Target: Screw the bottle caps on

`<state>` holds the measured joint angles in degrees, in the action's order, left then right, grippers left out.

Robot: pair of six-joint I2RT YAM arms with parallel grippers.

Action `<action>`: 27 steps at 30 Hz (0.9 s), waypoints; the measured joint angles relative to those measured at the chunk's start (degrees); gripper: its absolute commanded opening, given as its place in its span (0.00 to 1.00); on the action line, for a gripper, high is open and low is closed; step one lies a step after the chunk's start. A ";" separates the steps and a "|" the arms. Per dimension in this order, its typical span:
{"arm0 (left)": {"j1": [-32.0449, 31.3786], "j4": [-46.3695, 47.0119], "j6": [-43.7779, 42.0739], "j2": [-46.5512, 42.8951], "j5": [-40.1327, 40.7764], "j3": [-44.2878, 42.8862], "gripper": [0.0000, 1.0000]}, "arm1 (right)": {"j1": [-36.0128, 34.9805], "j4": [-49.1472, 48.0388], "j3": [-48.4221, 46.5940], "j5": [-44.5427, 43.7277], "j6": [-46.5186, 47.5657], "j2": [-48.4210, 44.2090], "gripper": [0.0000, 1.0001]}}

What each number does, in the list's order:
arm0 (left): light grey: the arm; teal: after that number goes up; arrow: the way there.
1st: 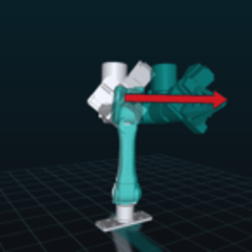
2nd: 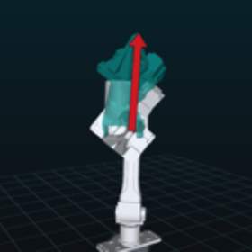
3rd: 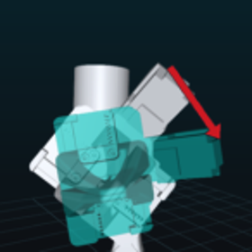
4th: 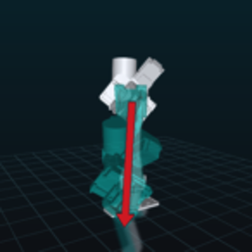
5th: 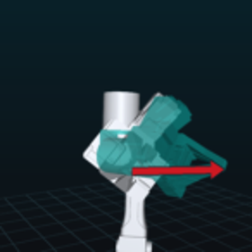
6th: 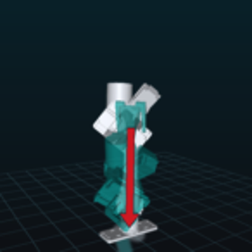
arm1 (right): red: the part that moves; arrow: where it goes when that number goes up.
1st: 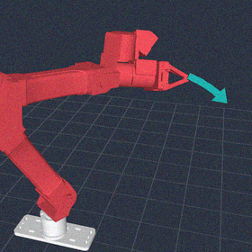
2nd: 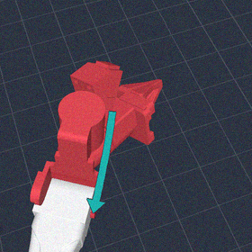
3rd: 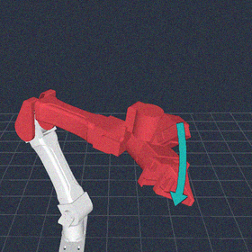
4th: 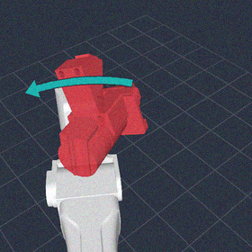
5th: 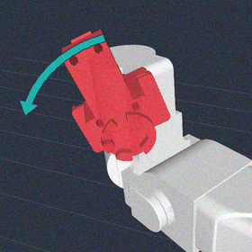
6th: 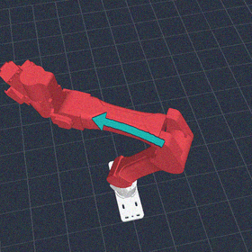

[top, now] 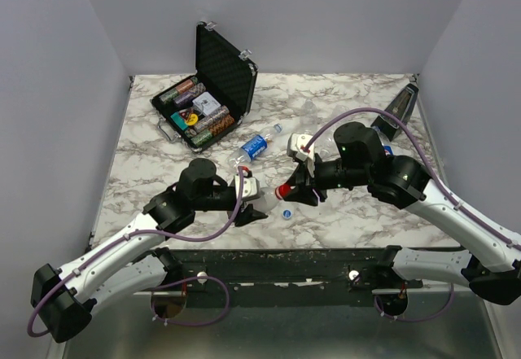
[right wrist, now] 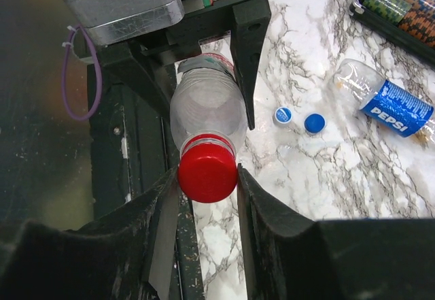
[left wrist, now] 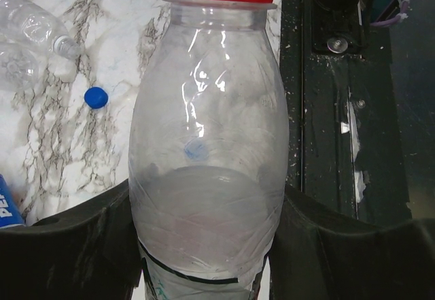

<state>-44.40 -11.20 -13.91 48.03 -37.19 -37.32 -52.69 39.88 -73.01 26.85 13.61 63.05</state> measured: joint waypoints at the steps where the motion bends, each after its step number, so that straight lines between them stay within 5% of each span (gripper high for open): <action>1: 0.02 0.09 0.02 -0.04 0.00 0.02 0.65 | -0.02 -0.04 0.00 0.02 0.00 0.07 0.45; 16: 0.00 4.70 1.29 -1.29 -0.17 0.79 0.64 | -0.24 -0.33 0.48 0.02 -1.01 -0.17 0.46; 22: 0.00 6.62 2.08 -1.16 -0.42 0.83 0.64 | -0.24 -0.26 0.48 0.02 -1.88 -0.15 0.67; 27: 0.00 9.22 3.98 -0.76 -0.35 1.40 0.63 | -0.26 0.09 0.48 -0.52 -2.27 -0.39 0.73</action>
<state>-44.40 -1.98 -9.93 47.27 -37.54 -35.92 -52.95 39.97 -72.53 26.33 11.33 62.65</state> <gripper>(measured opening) 0.637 0.716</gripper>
